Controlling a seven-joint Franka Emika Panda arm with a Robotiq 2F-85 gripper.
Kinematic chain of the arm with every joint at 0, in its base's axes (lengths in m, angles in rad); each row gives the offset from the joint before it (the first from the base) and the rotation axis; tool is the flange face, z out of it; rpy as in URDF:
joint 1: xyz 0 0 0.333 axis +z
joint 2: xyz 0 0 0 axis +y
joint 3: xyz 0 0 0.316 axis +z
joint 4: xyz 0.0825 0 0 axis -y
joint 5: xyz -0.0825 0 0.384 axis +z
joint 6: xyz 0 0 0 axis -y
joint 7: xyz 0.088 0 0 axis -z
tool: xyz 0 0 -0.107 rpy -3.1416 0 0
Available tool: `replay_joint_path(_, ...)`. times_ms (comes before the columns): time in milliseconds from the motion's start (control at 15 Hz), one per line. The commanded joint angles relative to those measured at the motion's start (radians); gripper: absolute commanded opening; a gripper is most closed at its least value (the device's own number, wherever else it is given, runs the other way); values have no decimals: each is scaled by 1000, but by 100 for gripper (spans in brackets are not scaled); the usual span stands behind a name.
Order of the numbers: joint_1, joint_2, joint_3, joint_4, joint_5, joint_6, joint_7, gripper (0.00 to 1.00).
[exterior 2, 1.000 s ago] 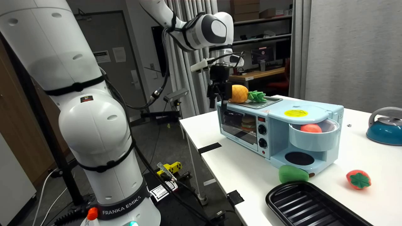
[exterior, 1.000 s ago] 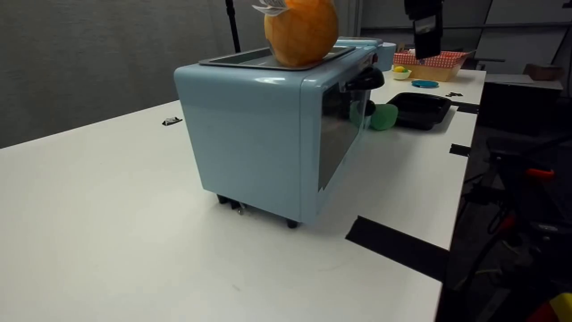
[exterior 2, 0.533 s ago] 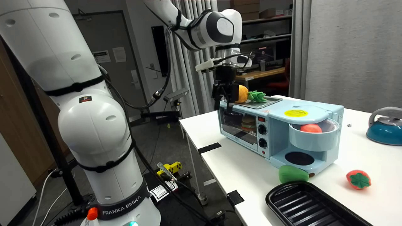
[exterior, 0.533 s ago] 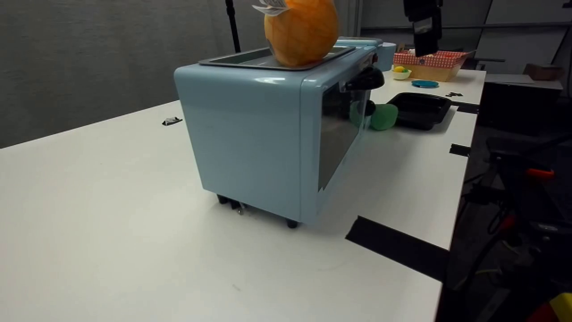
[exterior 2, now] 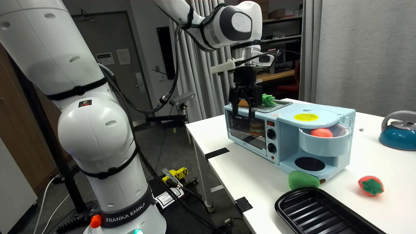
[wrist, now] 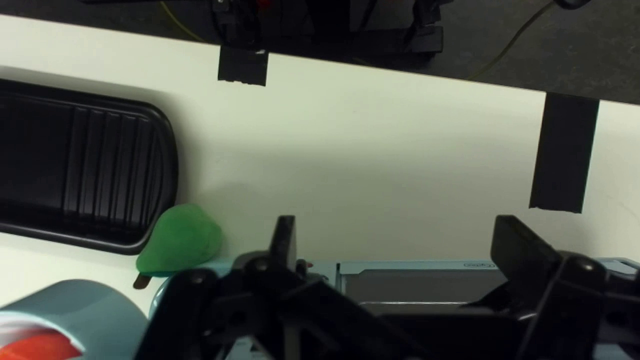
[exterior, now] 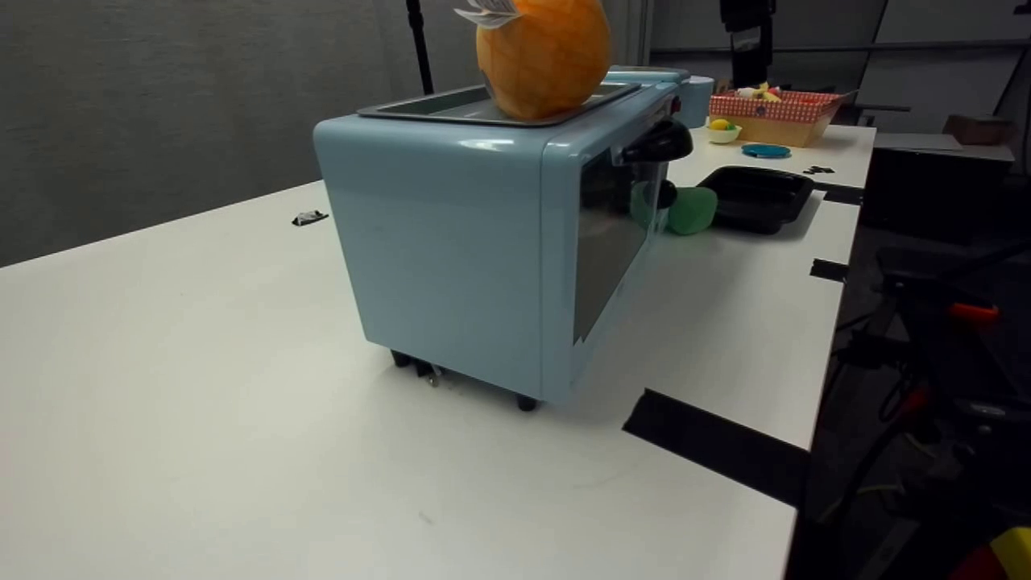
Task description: Press the on/off button of the oven
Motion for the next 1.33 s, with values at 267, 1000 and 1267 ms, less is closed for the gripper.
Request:
replay_joint_path(267,-17,-23,-22,-44,-98,104,-180,100)
replay_joint_path(1000,-19,-38,-67,-113,-84,238,-412,100)
replay_joint_path(1267,-6,-28,-58,-131,-83,285,-434,73)
